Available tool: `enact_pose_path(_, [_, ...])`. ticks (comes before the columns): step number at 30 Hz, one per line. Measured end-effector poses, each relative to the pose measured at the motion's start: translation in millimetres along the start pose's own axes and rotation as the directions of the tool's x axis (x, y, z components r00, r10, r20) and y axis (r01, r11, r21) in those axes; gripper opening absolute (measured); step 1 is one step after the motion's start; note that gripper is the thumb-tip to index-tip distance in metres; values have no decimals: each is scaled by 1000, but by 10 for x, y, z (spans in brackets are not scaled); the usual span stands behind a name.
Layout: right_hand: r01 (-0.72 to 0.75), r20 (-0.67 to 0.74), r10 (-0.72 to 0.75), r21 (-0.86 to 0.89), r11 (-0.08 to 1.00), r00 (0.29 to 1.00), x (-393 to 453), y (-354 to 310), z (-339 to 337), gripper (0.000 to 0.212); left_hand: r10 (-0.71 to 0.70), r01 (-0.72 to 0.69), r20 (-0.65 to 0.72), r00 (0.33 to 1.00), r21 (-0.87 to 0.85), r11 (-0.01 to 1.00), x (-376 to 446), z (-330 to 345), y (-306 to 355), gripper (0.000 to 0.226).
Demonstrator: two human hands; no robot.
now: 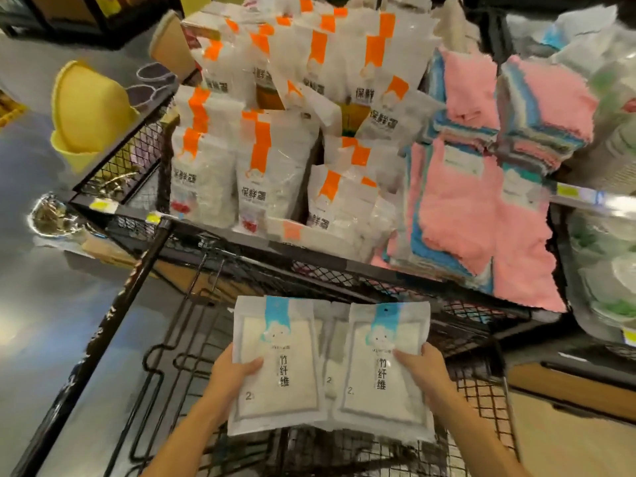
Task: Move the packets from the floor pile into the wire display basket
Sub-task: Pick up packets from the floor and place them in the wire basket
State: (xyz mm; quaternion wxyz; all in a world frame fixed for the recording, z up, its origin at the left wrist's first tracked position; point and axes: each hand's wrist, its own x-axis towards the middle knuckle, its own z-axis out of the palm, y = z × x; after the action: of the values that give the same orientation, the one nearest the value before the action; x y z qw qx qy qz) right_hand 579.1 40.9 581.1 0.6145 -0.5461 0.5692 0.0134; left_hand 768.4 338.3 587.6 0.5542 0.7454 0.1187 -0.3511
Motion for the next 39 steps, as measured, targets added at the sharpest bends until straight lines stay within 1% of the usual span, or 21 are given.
enact_pose_path(3, [-16, -44, 13, -79, 997, 999, 119, 60, 241, 22, -40, 36, 42, 998, 99, 994, 398, 67, -42, 36])
enact_pose_path(5, [-27, -93, 13, -154, 988, 996, 185, 104, 385, 21, -34, 20, 72, 997, 177, 984, 567, 126, -55, 33])
enact_pose_path(8, [-39, -163, 2, -225, 974, 987, 277, 176, 532, 14, -9, -16, 98, 995, 245, 970, 776, 167, -117, 34])
enact_pose_path(10, [-32, -216, -28, -271, 962, 976, 306, 221, 600, 17, 47, -66, 67, 997, 328, 943, 865, 181, -171, 45])
enact_pose_path(12, [-29, -262, -62, -329, 944, 963, 298, 262, 660, 33, 138, -140, 34, 990, 413, 900, 943, 196, -248, 62])
enact_pose_path(13, [-25, -274, -76, -350, 936, 959, 299, 278, 683, 44, 186, -190, 58, 981, 494, 849, 959, 216, -274, 65])
enact_pose_path(14, [-21, -278, -86, -360, 933, 957, 297, 295, 702, 57, 219, -228, 91, 971, 613, 757, 940, 240, -294, 65])
enact_pose_path(15, [-23, -280, -93, -384, 923, 955, 287, 297, 723, 69, 267, -256, 110, 958, 747, 614, 919, 272, -316, 63])
enact_pose_path(16, [-22, -287, -117, -439, 898, 951, 288, 309, 743, 76, 322, -283, 136, 937, 836, 469, 924, 300, -366, 59])
enact_pose_path(17, [-34, -295, -152, -540, 841, 943, 280, 317, 753, 79, 340, -297, 170, 925, 882, 366, 924, 332, -401, 59])
enact_pose_path(18, [-48, -295, -208, -671, 740, 933, 286, 335, 751, 78, 350, -291, 180, 919, 909, 299, 925, 359, -427, 60])
enact_pose_path(19, [-64, -278, -262, -789, 611, 924, 281, 342, 744, 77, 352, -269, 177, 919, 934, 234, 937, 372, -464, 61])
enact_pose_path(20, [-73, -255, -305, -862, 501, 918, 283, 335, 740, 76, 348, -261, 185, 919, 947, 185, 942, 380, -464, 61])
enact_pose_path(21, [-69, -225, -323, -899, 432, 919, 271, 320, 726, 76, 345, -264, 199, 917, 953, 152, 940, 380, -447, 62])
enact_pose_path(23, [-33, -157, -317, -931, 364, 935, 257, 295, 667, 76, 375, -301, 247, 893, 949, 91, 900, 374, -380, 63])
enact_pose_path(25, [2, -108, -309, -942, 335, 945, 241, 286, 590, 76, 385, -306, 259, 886, 949, 67, 802, 379, -281, 61])
enact_pose_path(28, [54, -72, -353, -941, 334, 933, 163, 216, 419, 73, 443, -292, 228, 867, 953, 81, 635, 399, -127, 56])
enact_pose_path(31, [112, -28, -392, -937, 330, 919, 14, 118, 246, 72, 511, -286, 223, 831, 957, 49, 378, 427, 30, 55])
enact_pose_path(34, [186, 27, -460, -934, 305, 888, -169, -32, 85, 71, 562, -288, 224, 796, 957, 26, 38, 473, 217, 65])
enact_pose_path(39, [296, 122, -537, -922, 251, 835, -475, -288, -161, 74, 605, -228, 174, 777, 974, 12, -565, 482, 485, 68])
